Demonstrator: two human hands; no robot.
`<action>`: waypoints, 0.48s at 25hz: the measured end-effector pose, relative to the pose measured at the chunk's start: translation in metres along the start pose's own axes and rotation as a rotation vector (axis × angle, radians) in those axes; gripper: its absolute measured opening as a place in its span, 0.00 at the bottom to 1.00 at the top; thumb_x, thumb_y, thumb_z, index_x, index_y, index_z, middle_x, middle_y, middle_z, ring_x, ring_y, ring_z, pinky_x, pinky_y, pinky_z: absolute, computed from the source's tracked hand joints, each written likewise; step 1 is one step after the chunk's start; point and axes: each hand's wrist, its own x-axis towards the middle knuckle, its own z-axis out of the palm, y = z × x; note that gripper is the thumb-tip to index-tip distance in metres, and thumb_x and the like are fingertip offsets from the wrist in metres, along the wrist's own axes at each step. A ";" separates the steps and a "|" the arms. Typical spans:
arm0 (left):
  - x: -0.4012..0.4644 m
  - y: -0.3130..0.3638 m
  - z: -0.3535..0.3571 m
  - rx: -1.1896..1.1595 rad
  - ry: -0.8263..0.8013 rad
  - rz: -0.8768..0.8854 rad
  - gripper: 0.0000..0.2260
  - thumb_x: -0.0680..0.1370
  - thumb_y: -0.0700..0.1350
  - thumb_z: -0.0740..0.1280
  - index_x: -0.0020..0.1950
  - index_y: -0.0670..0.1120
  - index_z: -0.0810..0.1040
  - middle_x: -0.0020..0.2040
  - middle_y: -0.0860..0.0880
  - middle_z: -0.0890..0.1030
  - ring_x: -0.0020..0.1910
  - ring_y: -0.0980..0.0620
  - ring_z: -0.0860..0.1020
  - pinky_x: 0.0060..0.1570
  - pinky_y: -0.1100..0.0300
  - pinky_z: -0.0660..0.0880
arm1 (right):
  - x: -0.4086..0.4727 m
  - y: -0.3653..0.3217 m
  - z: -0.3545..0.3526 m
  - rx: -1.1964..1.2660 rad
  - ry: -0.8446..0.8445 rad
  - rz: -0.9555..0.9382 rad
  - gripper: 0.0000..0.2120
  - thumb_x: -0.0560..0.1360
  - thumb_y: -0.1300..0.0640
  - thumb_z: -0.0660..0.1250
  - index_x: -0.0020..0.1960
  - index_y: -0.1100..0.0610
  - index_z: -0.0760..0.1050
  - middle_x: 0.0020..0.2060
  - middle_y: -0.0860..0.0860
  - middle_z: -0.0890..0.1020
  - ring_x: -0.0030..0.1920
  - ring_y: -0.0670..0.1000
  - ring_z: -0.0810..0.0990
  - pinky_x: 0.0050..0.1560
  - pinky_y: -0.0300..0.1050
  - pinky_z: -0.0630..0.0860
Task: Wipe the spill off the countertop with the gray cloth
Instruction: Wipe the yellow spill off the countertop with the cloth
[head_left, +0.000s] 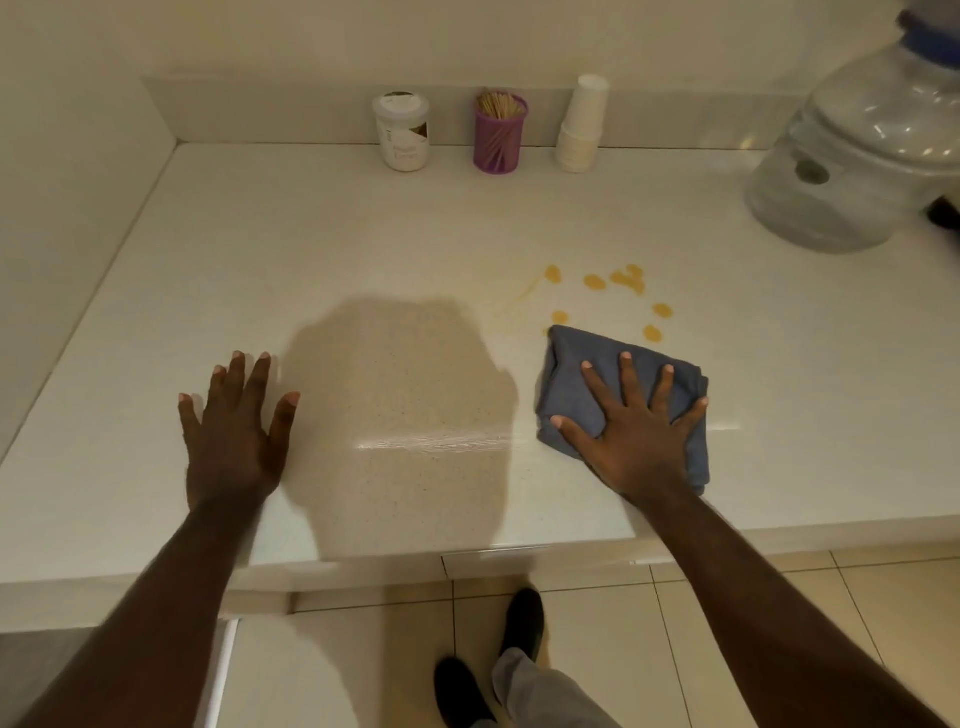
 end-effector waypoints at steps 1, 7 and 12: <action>-0.002 0.001 0.000 0.013 -0.002 0.016 0.28 0.80 0.64 0.44 0.77 0.52 0.56 0.78 0.43 0.60 0.77 0.42 0.56 0.73 0.39 0.44 | 0.002 0.007 -0.001 0.014 -0.023 0.004 0.41 0.68 0.20 0.45 0.77 0.35 0.46 0.80 0.49 0.51 0.78 0.67 0.46 0.67 0.81 0.44; -0.011 0.039 -0.002 -0.027 -0.060 0.022 0.33 0.77 0.68 0.41 0.77 0.52 0.57 0.78 0.44 0.59 0.77 0.43 0.57 0.71 0.35 0.43 | 0.040 0.040 0.001 0.070 -0.055 0.048 0.41 0.66 0.19 0.44 0.76 0.32 0.42 0.80 0.48 0.49 0.77 0.67 0.47 0.65 0.83 0.46; -0.032 0.104 0.015 -0.012 -0.133 0.149 0.30 0.78 0.67 0.41 0.78 0.58 0.48 0.80 0.51 0.49 0.78 0.50 0.49 0.73 0.38 0.38 | 0.071 0.013 0.000 0.107 -0.094 0.032 0.44 0.65 0.18 0.42 0.76 0.34 0.42 0.80 0.50 0.48 0.77 0.69 0.48 0.64 0.84 0.45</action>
